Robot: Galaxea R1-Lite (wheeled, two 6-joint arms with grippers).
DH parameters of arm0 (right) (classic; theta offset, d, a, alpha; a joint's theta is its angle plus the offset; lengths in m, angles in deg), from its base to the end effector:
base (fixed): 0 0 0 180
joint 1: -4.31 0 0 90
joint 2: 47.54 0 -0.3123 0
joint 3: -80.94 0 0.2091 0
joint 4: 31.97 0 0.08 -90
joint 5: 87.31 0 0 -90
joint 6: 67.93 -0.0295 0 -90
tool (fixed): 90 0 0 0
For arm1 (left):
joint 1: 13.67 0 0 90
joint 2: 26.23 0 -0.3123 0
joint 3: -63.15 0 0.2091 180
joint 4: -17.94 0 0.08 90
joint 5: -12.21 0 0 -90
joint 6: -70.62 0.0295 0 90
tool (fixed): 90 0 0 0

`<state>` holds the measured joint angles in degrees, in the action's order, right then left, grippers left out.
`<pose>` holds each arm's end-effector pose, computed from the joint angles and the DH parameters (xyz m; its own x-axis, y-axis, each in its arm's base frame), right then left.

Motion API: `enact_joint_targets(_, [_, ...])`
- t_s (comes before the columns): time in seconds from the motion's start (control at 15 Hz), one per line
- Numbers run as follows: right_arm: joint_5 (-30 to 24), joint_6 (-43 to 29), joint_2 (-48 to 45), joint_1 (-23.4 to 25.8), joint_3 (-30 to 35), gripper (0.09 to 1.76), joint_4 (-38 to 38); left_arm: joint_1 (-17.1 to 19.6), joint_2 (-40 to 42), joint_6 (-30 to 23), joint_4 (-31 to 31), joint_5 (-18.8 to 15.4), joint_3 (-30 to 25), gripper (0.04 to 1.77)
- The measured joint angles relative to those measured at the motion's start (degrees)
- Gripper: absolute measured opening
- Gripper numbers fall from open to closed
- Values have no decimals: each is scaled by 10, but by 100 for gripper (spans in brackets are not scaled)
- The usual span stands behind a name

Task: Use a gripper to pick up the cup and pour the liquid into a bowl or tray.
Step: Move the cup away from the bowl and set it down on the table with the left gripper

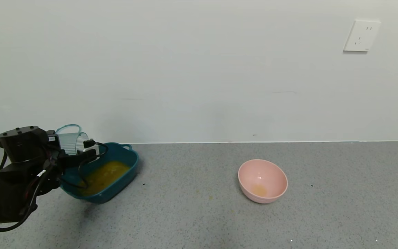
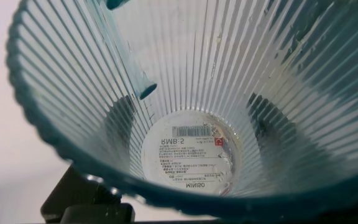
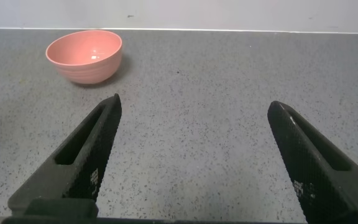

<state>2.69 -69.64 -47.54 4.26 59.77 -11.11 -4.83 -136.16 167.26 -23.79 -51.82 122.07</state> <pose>-0.0078 0.0000 0.0761 1.0000 0.0009 0.0054 -0.0010 0.9996 0.0298 0.3371 0.0655 0.1139 0.8094 0.5690 -0.1450 0.2236 -0.0704 0.9721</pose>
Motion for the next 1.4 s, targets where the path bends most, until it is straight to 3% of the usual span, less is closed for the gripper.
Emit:
enact_joint_targets(0.4, [0, 0, 0, 0, 0, 171, 0, 4, 4, -41, -60, -7, -19, 130])
enact_joint_targets(0.87, [0, 0, 0, 0, 0, 171, 0, -3, -3, -257, -68, -9, -47, 130])
enact_joint_targets(1.13, [0, 0, 0, 0, 0, 171, 0, -3, -4, -333, -68, -10, -42, 130])
enact_joint_targets(1.4, [0, 0, 0, 0, 0, 171, 0, 0, 2, -417, -68, -54, -36, 130])
